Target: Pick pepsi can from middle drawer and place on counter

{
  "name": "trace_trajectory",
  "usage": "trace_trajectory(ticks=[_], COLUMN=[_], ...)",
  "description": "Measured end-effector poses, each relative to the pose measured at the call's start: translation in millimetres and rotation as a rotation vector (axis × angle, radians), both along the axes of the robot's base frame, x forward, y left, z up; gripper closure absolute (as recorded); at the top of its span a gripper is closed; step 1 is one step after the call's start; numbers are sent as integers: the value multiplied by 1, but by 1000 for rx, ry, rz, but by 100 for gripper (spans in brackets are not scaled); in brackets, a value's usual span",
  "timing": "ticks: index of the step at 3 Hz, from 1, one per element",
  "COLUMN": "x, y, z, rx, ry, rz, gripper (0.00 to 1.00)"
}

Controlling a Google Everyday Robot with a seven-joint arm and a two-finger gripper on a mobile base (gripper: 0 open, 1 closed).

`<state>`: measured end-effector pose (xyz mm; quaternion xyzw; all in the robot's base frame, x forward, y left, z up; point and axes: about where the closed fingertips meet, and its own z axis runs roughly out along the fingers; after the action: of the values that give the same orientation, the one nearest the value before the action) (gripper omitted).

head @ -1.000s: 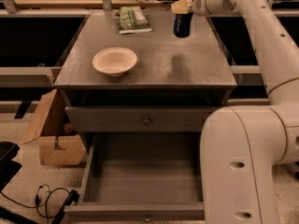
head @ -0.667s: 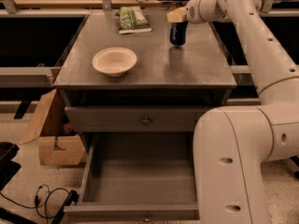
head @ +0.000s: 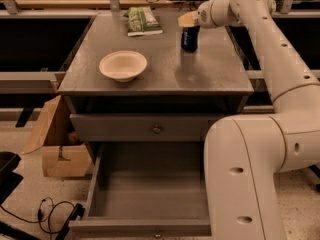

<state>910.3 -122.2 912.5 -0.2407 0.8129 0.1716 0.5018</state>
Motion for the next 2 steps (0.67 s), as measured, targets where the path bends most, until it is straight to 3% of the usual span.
trace_trajectory(ticks=[2], x=[0], y=[0], z=[0], rx=[0], ry=[0], rz=[0], gripper=[27])
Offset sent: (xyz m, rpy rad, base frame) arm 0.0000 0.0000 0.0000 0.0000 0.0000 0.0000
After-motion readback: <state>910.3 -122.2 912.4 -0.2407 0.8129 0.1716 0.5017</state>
